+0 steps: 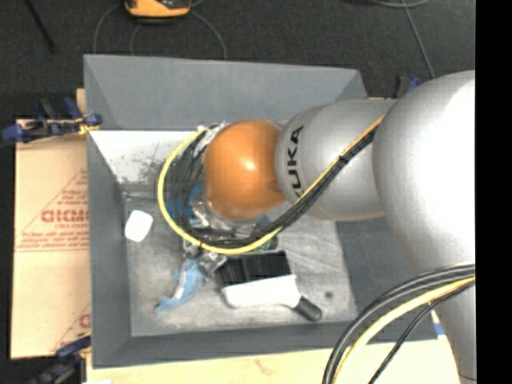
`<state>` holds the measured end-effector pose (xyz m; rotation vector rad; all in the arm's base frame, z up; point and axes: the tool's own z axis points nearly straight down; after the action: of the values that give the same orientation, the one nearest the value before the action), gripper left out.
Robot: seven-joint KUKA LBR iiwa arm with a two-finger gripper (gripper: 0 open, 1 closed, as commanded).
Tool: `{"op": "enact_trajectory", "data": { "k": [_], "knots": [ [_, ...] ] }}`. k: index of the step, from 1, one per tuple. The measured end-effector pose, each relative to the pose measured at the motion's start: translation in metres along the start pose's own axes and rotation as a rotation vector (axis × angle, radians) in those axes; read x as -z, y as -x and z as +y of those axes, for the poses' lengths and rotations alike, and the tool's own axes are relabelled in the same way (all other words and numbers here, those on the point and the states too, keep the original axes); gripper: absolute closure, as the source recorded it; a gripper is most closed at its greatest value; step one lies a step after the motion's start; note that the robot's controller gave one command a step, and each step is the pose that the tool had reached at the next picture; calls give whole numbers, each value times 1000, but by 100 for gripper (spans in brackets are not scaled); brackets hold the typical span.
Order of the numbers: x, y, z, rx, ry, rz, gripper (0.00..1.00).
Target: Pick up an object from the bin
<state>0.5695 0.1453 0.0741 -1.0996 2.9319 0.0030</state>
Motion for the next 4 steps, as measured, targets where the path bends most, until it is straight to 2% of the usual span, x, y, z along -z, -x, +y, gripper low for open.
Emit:
{"op": "enact_trajectory", "data": {
  "k": [1,2,3,4],
  "knots": [
    [0,0,0,-1,0,0,100],
    [39,14,-22,-11,4,13,100],
    [60,0,-53,-17,-5,-4,100],
    [75,-7,-44,-24,5,20,100]
  ]
}}
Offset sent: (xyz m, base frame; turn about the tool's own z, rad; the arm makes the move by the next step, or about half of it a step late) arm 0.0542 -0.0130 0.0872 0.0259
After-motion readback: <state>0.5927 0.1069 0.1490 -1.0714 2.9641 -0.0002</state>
